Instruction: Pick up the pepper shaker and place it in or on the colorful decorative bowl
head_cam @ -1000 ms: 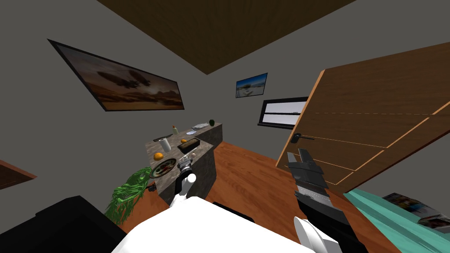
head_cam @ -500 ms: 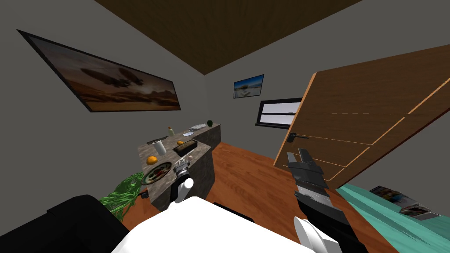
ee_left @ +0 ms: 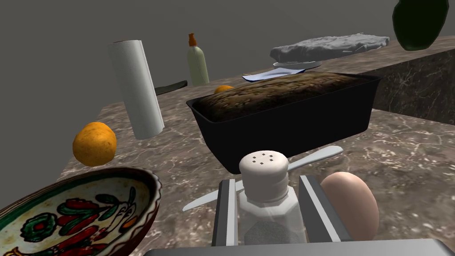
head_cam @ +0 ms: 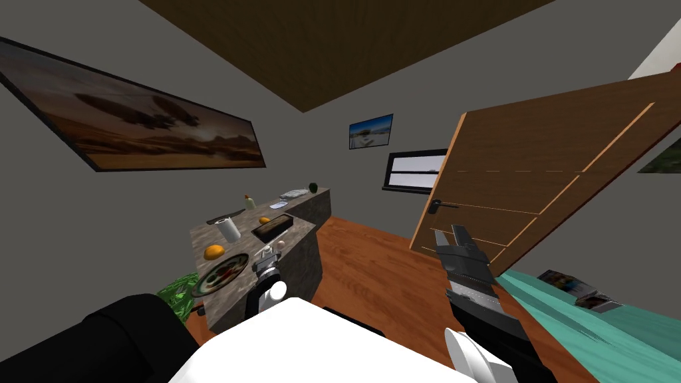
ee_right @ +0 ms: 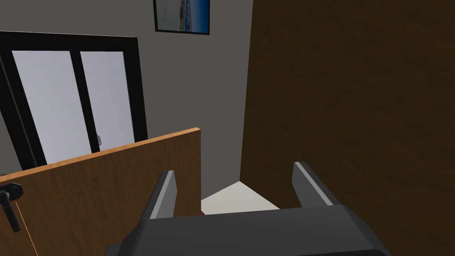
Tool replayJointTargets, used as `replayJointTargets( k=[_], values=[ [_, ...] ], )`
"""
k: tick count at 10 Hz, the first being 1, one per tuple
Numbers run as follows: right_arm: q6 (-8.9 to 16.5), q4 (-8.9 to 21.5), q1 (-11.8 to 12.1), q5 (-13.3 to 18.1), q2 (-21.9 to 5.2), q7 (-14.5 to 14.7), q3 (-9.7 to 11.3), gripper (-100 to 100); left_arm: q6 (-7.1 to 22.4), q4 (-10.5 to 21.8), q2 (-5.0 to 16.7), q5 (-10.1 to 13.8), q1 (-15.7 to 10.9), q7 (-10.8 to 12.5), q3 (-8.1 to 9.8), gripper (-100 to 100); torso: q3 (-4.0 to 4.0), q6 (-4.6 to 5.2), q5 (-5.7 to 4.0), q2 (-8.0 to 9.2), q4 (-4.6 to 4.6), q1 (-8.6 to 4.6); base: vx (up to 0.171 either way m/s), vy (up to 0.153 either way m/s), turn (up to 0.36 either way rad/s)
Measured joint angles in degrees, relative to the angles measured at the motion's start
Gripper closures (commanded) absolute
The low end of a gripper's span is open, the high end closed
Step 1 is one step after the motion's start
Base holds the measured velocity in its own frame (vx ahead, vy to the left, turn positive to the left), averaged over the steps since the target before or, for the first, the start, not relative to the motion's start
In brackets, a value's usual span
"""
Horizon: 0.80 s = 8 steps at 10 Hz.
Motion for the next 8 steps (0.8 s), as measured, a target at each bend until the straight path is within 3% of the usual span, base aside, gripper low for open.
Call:
replayJointTargets(
  k=[6, 7, 8],
  values=[
    [0.0, 0.0, 0.0, 0.0, 0.0, 0.0, 0.0, 0, -4.0, -4.2, 0.5, 3.8, 8.9, 1.1, -3.60, 100, -0.06, -0.07, 0.34, 0.04, -0.15, 0.16, 0.038, 0.006, -0.070],
    [0.0, 0.0, 0.0, 0.0, 0.0, 0.0, 0.0, 0, -4.1, -4.1, 0.5, 3.8, 9.0, 1.1, -3.65, 0, -0.04, -0.07, 0.35, 0.07, -0.15, 0.19, 0.000, 0.000, 0.000],
    [0.0, 0.0, 0.0, 0.0, 0.0, 0.0, 0.0, 0, -4.1, -4.1, 0.5, 3.8, 9.0, 1.1, -3.64, 100, -0.03, -0.07, 0.36, 0.10, -0.15, 0.20, -0.055, -0.110, -0.036]
  ],
)
